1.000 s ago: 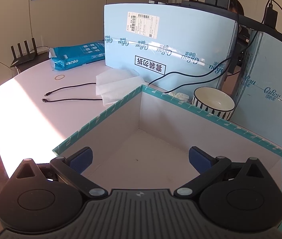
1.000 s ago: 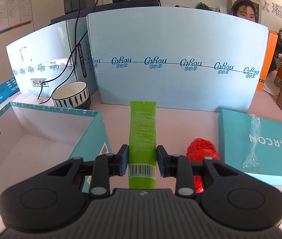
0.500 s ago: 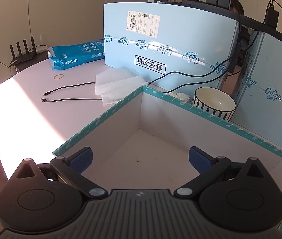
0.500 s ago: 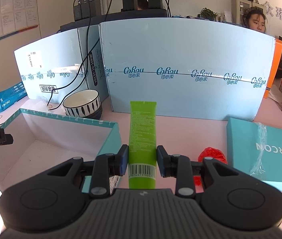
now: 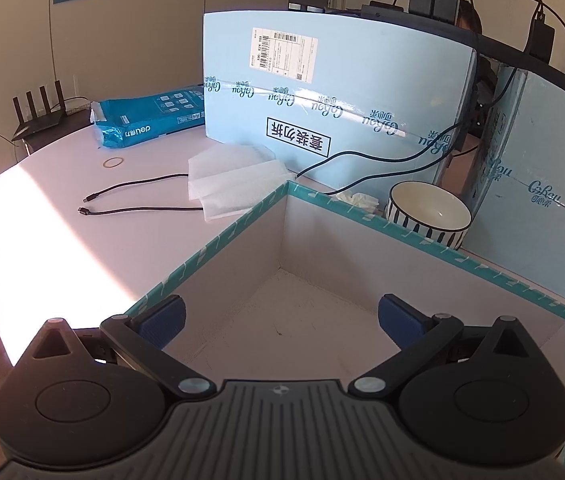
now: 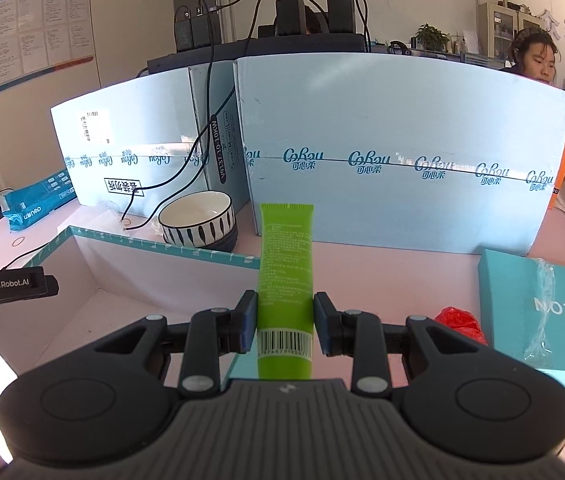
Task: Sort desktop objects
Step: 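Carry the green tube with the right gripper over the white box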
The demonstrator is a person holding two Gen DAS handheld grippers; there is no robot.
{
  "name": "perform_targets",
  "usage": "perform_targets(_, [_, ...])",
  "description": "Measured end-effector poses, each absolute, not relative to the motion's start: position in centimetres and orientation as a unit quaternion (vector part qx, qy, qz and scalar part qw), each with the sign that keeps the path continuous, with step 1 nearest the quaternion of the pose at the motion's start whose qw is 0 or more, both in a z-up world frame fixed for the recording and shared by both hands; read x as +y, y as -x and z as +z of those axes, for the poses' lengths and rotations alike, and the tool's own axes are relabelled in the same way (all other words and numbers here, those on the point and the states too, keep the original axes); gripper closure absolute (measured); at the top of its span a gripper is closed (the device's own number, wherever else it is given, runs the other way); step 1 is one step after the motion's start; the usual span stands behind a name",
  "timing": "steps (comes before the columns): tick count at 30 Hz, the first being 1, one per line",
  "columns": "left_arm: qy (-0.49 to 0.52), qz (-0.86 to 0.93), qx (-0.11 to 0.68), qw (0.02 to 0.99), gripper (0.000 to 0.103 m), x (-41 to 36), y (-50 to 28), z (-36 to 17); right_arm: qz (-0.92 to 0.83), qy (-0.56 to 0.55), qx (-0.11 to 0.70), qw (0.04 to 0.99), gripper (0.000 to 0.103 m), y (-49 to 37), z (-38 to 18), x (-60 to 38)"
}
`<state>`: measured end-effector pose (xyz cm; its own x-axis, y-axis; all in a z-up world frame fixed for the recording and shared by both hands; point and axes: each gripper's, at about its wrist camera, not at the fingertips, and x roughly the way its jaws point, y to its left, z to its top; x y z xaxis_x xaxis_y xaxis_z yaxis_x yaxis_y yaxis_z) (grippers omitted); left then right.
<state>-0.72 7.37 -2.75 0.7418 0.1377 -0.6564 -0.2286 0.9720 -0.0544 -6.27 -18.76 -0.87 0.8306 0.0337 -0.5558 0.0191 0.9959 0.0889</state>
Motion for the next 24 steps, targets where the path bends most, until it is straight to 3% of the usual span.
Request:
perform_targets(13, [0.016, 0.082, 0.357, 0.93, 0.0, 7.2, -0.5, -2.6, 0.012, -0.06, 0.283, 0.957, 0.07, 6.3, -0.7, -15.6])
perform_targets(24, [0.031, 0.086, 0.361, 0.928, 0.0, 9.3, -1.1, -2.2, 0.02, -0.062, 0.282, 0.957, 0.07, 6.3, -0.7, -12.9])
